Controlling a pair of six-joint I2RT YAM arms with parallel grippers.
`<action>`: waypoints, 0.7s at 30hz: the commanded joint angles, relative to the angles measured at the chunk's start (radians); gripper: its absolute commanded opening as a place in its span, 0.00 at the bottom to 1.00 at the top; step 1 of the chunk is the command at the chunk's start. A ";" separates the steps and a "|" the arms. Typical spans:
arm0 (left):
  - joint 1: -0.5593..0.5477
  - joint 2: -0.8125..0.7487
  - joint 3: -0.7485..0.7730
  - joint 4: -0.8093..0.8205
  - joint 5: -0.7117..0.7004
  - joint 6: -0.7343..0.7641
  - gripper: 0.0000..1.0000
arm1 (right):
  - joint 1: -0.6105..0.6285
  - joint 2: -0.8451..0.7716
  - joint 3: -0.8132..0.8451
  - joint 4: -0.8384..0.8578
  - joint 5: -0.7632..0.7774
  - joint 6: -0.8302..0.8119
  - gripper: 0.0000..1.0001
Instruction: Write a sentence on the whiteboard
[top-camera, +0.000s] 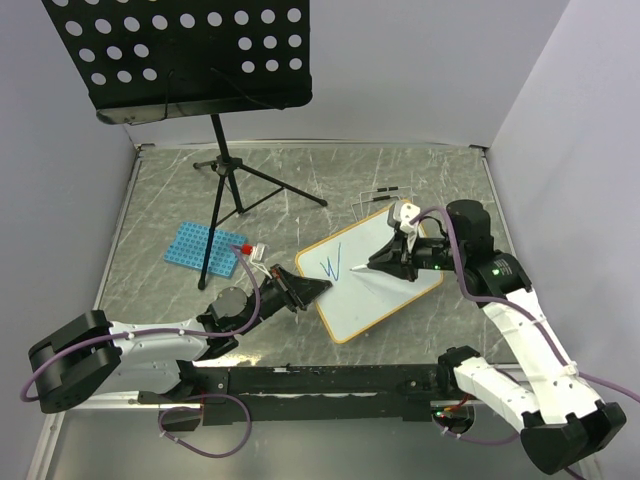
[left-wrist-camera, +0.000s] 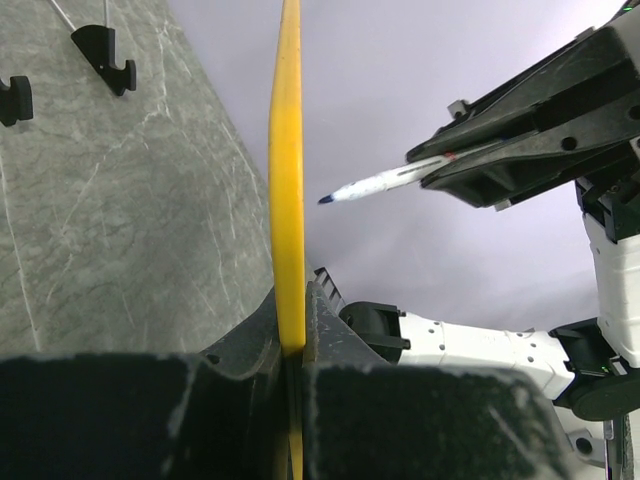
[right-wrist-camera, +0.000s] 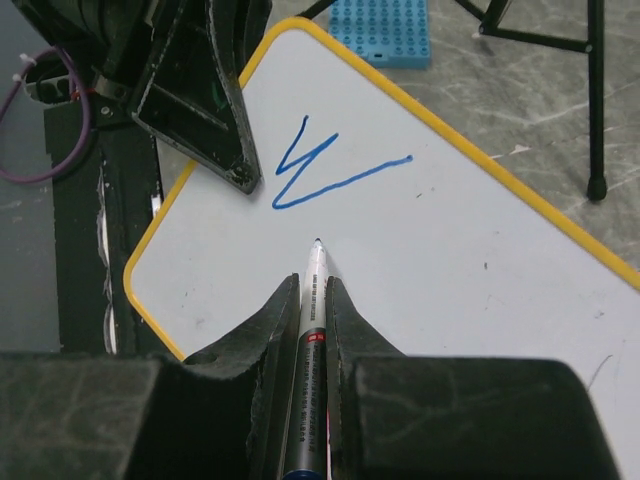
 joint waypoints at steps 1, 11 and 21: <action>0.004 -0.026 0.032 0.177 -0.015 -0.034 0.01 | 0.006 0.006 0.081 0.045 -0.015 0.019 0.00; 0.005 -0.020 0.035 0.183 -0.006 -0.035 0.01 | 0.020 0.026 0.052 0.099 0.047 0.055 0.00; 0.004 -0.005 0.034 0.207 0.003 -0.043 0.01 | 0.044 0.051 0.036 0.120 0.090 0.064 0.00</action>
